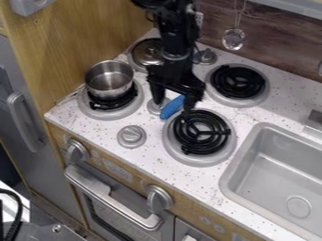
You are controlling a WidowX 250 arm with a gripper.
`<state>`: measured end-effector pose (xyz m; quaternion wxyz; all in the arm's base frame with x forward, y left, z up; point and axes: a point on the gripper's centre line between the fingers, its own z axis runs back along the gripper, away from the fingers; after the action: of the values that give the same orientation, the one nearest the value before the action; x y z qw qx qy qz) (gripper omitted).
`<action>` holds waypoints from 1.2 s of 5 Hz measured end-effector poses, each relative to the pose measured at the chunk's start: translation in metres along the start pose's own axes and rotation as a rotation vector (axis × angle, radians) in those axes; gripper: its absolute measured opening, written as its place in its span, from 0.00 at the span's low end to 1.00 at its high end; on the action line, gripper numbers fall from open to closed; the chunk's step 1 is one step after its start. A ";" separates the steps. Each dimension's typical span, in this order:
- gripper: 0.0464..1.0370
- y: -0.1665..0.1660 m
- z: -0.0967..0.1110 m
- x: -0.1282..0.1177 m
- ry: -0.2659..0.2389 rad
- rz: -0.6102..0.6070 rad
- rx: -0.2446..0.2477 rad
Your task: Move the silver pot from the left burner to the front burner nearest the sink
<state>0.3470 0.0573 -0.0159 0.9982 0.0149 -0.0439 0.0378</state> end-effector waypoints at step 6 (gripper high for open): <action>0.96 0.109 -0.062 0.034 -0.001 0.190 0.074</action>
<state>0.3779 0.1704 -0.0713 0.9889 0.0474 -0.0441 0.1339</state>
